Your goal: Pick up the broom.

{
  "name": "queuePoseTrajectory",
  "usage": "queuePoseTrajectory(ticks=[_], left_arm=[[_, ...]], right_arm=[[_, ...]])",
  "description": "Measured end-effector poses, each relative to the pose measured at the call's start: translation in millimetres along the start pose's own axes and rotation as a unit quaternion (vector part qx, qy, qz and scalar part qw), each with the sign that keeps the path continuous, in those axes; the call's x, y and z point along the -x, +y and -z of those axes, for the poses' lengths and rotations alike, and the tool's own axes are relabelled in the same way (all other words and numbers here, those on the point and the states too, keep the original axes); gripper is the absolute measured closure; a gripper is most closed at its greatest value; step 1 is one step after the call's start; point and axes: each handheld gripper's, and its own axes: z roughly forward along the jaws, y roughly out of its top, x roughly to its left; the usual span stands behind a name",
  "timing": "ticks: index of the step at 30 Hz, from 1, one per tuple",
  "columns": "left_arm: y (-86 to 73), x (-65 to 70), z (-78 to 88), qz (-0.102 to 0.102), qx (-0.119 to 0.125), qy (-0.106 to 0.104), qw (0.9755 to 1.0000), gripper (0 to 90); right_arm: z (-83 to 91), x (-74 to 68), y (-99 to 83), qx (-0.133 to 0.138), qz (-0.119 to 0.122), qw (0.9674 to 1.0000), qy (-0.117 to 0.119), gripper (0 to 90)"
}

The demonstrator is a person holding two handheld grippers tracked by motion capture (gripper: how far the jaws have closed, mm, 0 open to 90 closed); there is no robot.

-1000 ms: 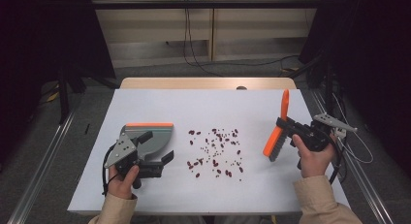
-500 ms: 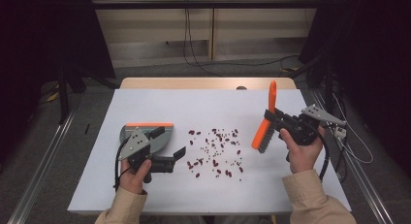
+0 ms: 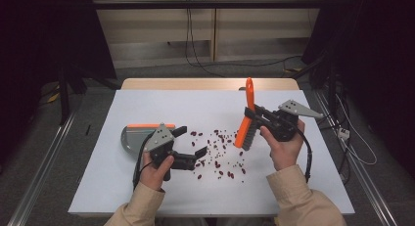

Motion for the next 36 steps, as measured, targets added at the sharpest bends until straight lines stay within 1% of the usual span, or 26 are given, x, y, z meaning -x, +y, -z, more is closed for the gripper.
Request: queuePoseTrajectory(ticks=[1, 3, 4, 5, 6, 7, 9, 11, 13, 17, 20, 21, 22, 24, 27, 28, 30, 32, 36], left_arm=[[-0.2, 0.8, -2.2, -0.002, -0.001, -0.004, 1.0000, 2.8], [-1.4, 1.1, -8.2, -0.001, -0.004, -0.004, 1.0000, 2.8], [-1.4, 1.1, -8.2, -0.001, -0.004, -0.004, 1.0000, 3.0], [-2.9, 0.3, -11.6, -0.003, -0.010, 0.003, 0.9999, 3.6], [-2.9, 0.3, -11.6, -0.003, -0.010, 0.003, 0.9999, 3.7], [-4.2, 0.7, -15.1, 0.004, -0.010, 0.003, 0.9999, 3.8], [-5.2, 0.5, -17.1, 0.002, -0.018, -0.002, 0.9998, 4.0], [-6.2, 1.4, -20.3, 0.007, -0.015, -0.007, 0.9998, 4.5], [-7.0, 2.5, -23.2, 0.007, -0.018, -0.009, 0.9998, 4.9], [-8.3, 4.7, -27.0, 0.007, -0.026, -0.007, 0.9996, 10.7], [-9.0, 5.1, -28.6, 0.008, -0.026, -0.007, 0.9996, 17.3], [-10.1, 5.7, -31.0, 0.012, -0.029, -0.006, 0.9995, 18.9], [-10.6, 6.0, -32.1, 0.010, -0.033, -0.007, 0.9994, 21.2], [-12.1, 6.5, -33.8, 0.005, -0.044, 0.002, 0.9990, 26.5], [-13.8, 5.1, -34.4, 0.013, -0.046, 0.015, 0.9987, 34.2], [-14.0, 4.8, -33.9, 0.019, -0.046, 0.017, 0.9986, 37.2], [-14.1, 3.9, -32.0, 0.025, -0.045, 0.025, 0.9983, 45.6], [-13.9, 3.8, -31.2, 0.019, -0.051, 0.028, 0.9981, 51.2], [-14.7, 4.3, -30.8, 0.018, -0.060, 0.033, 0.9975, 60.2]], right_arm=[[0.0, 0.0, 0.0, 0.000, 0.000, 1.0000, 0.000, 71.0], [-8.2, -8.5, 1.0, 0.000, 0.008, 0.9999, 0.007, 71.0], [-8.2, -8.5, 1.0, 0.000, 0.008, 0.9999, 0.007, 71.0], [-13.4, -14.1, 1.0, 0.000, 0.008, 0.9999, 0.012, 71.0], [-15.9, -16.7, 0.6, 0.002, 0.010, 0.9999, 0.014, 71.0], [-18.2, -19.0, 0.1, 0.002, 0.011, 0.9998, 0.017, 71.0], [-22.8, -23.8, -0.8, 0.000, 0.014, 0.9997, 0.021, 71.0], [-27.2, -28.5, -1.9, 0.000, 0.018, 0.9996, 0.024, 71.0], [-31.5, -32.6, -2.4, -0.003, 0.018, 0.9994, 0.030, 71.0], [-38.2, -40.9, -2.7, -0.003, 0.021, 0.9991, 0.036, 71.0], [-42.7, -46.1, -3.3, -0.004, 0.021, 0.9989, 0.041, 71.0], [-44.4, -48.1, -3.6, -0.003, 0.022, 0.9989, 0.042, 71.0], [-46.0, -50.3, -3.7, -0.004, 0.023, 0.9988, 0.044, 71.0], [-48.7, -54.4, -4.1, -0.006, 0.025, 0.9985, 0.047, 71.0], [-52.2, -60.2, -4.4, -0.008, 0.028, 0.9982, 0.053, 71.0], [-53.2, -61.7, -4.5, -0.008, 0.029, 0.9980, 0.055, 71.0], [-55.2, -63.9, -4.9, -0.011, 0.031, 0.9978, 0.057, 71.0], [-56.6, -66.1, -5.5, -0.013, 0.031, 0.9977, 0.058, 71.0], [-58.6, -70.1, -6.3, -0.014, 0.033, 0.9974, 0.062, 71.0]])
